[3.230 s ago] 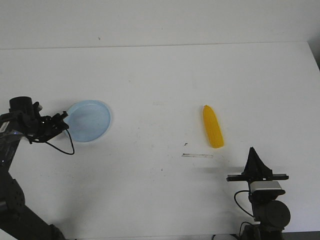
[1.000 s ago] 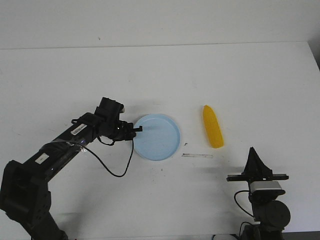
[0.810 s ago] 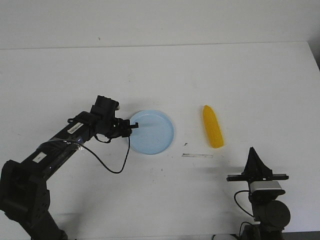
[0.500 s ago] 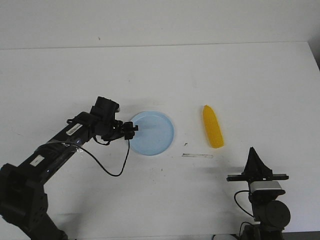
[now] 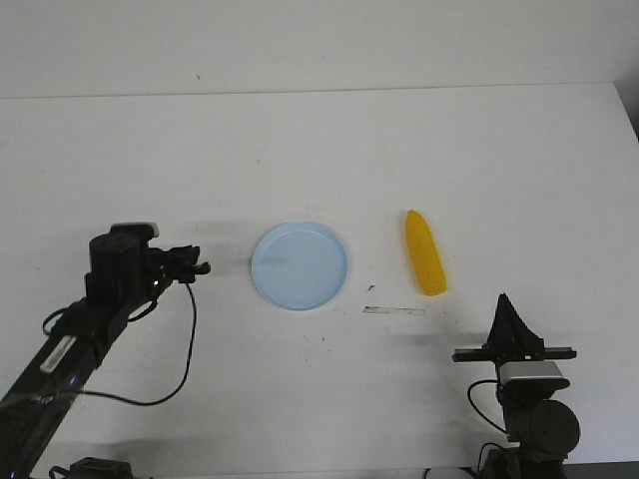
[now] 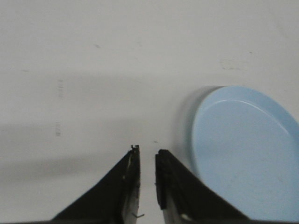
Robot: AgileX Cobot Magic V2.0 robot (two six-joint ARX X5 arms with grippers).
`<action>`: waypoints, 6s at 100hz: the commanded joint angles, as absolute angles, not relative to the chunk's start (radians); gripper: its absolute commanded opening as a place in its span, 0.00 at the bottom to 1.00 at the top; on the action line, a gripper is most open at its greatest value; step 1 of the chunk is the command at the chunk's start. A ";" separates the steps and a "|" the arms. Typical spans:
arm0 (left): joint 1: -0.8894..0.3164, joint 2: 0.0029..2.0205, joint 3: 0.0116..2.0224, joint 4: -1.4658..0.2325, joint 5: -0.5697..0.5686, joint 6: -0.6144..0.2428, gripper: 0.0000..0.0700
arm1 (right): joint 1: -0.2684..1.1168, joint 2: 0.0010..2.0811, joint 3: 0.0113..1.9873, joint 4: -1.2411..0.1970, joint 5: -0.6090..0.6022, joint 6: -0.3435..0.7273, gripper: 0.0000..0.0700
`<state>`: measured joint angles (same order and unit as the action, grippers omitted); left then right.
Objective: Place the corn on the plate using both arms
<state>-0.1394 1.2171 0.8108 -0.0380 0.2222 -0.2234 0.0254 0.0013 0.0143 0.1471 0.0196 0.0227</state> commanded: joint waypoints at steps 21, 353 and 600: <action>-0.079 0.868 0.560 0.099 0.096 -0.039 0.00 | 0.027 0.001 0.013 0.157 0.020 0.019 0.00; -0.009 0.147 0.454 -0.058 0.032 0.018 0.00 | 0.191 1.726 1.415 -0.802 -0.040 0.147 0.85; -0.009 0.147 0.454 -0.058 0.032 0.018 0.00 | 0.505 1.942 1.445 -0.476 -0.554 0.468 0.40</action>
<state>-0.0093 0.1493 0.4519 -0.0692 0.0319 0.0093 0.4976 1.9118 1.4300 -0.4812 -0.5613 0.4480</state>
